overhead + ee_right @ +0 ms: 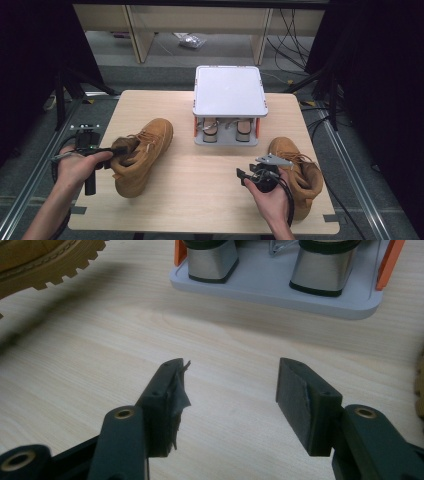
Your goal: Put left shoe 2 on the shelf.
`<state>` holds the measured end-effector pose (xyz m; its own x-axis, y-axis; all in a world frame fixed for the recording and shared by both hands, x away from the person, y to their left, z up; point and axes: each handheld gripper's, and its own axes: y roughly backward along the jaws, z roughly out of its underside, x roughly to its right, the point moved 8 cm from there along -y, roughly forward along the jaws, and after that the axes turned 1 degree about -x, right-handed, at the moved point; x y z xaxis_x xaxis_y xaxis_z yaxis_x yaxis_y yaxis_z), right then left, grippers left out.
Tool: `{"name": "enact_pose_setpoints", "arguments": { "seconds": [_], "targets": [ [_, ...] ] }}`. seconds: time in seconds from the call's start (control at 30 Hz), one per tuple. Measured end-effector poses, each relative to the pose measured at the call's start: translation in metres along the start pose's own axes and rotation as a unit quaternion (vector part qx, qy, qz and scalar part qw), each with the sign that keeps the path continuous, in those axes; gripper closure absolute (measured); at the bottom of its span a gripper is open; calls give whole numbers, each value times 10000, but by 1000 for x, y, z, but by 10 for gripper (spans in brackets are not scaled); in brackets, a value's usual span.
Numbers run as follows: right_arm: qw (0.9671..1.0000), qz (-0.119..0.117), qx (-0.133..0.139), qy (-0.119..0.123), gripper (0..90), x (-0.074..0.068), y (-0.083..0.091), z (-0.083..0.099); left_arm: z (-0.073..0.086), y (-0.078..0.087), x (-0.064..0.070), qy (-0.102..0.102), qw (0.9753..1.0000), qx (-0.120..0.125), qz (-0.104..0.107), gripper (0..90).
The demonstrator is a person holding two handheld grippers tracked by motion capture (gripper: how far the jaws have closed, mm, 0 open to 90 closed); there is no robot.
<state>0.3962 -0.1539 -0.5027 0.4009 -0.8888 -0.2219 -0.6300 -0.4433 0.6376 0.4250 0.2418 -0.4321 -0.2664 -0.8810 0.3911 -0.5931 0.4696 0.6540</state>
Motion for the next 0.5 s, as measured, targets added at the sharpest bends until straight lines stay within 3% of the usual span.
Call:
{"name": "enact_pose_setpoints", "arguments": {
  "seconds": [0.03, 0.1, 0.13, 0.27, 0.33, 0.37, 0.4, 0.5],
  "targets": [
    [9998, 91, 34, 191, 461, 4, 1, -1, -1, 0, 0, -6, 10000, -6, 7, 837],
    [9997, 129, 68, 202, 461, 5, 1, -2, -5, -1, 1, 35, 10000, 46, 19, 837],
    [10000, -4, 20, -13, 461, 0, 0, -1, -6, -1, 0, 46, 10000, 63, 22, 837],
    [10000, -9, 0, -46, 461, 0, 1, 0, -13, -3, 0, 185, 9997, 160, 82, 836],
    [10000, 1, 37, 18, 461, 1, 1, -1, -16, -3, 0, 244, 9994, 192, 119, 836],
    [9998, 71, 30, 173, 461, 4, 1, -1, -17, -2, -1, 205, 9996, 157, 105, 836],
    [10000, -21, 27, -40, 462, 0, 0, 0, -19, -3, 0, 283, 9993, 215, 140, 836],
    [10000, 2, 38, -28, 461, 0, 0, 0, -22, -2, -1, 302, 9992, 229, 144, 836]
  ]
}}
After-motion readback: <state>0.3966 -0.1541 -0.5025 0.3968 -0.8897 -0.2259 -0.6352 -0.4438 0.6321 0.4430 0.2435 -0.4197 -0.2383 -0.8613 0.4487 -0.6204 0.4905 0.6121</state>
